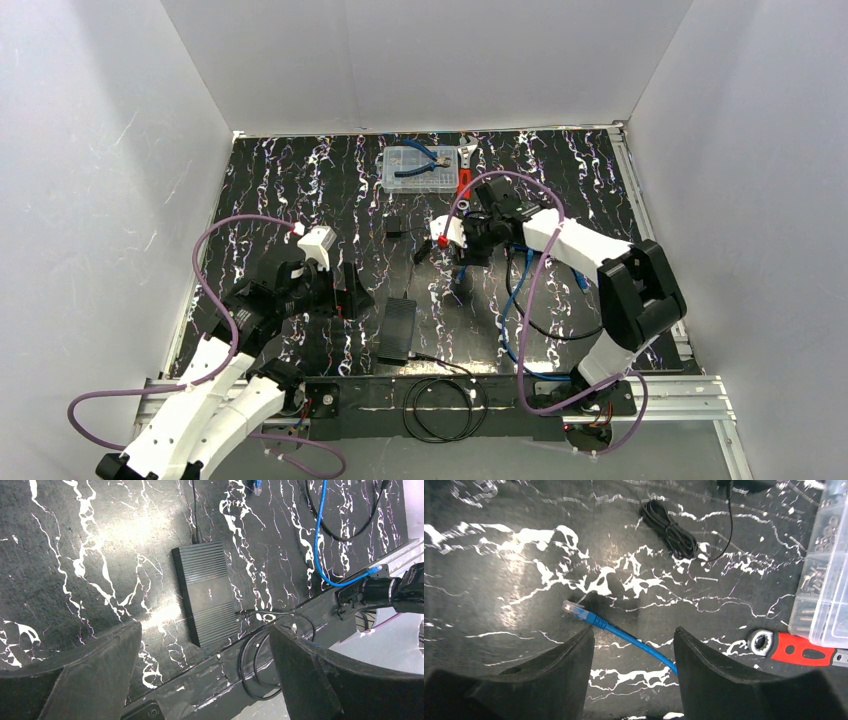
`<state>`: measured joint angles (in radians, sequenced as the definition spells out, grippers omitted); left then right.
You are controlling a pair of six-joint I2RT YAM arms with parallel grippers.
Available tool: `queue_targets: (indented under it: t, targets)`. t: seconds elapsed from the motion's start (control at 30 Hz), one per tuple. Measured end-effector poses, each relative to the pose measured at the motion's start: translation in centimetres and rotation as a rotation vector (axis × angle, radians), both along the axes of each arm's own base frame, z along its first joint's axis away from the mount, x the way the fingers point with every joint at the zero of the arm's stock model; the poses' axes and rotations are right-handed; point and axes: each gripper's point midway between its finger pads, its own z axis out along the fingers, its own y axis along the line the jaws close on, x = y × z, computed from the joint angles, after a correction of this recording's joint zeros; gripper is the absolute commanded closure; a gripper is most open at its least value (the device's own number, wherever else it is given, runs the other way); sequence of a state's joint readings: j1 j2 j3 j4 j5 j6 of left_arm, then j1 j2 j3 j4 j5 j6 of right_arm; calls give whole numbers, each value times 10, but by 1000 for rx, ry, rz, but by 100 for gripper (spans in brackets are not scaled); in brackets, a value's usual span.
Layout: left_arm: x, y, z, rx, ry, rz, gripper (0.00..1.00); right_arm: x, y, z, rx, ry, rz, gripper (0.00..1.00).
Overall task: Insert the plug into the switch port
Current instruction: Pick up the connector from the center of the board.
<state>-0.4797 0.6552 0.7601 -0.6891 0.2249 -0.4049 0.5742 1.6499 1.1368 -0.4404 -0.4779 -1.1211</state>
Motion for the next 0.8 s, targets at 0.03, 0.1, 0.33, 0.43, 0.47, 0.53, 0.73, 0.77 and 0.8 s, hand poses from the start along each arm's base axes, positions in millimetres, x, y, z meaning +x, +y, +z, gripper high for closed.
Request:
queue_targets:
  t: [0.03, 0.1, 0.33, 0.43, 0.47, 0.53, 0.73, 0.77, 0.8]
  targets:
    - [0, 0, 0, 0, -1, 0, 1, 0, -1, -5, -18, 0, 5, 34]
    - [0, 0, 1, -3, -6, 0, 0, 0, -1, -16, -49, 1, 11, 34]
    - [-1, 0, 3, -8, -14, -1, 1, -9, -6, -45, -132, 14, 42, 34]
    - [-1, 0, 3, -8, -13, -1, 0, -10, -7, -50, -153, 11, 46, 34]
    - [-1, 0, 3, -9, -13, -2, 0, -10, -8, -52, -160, 14, 47, 34]
    - [-1, 0, 3, -10, -13, -4, 1, -10, -9, -58, -176, 21, 47, 35]
    - [-2, -1, 4, -15, -13, -9, 0, -9, -8, -62, -200, 29, 50, 42]
    - [-2, -1, 4, -15, -13, -9, 0, -10, -8, -63, -204, 33, 52, 44]
    - [-2, -1, 4, -15, -13, -10, 0, -10, -8, -63, -209, 38, 53, 45]
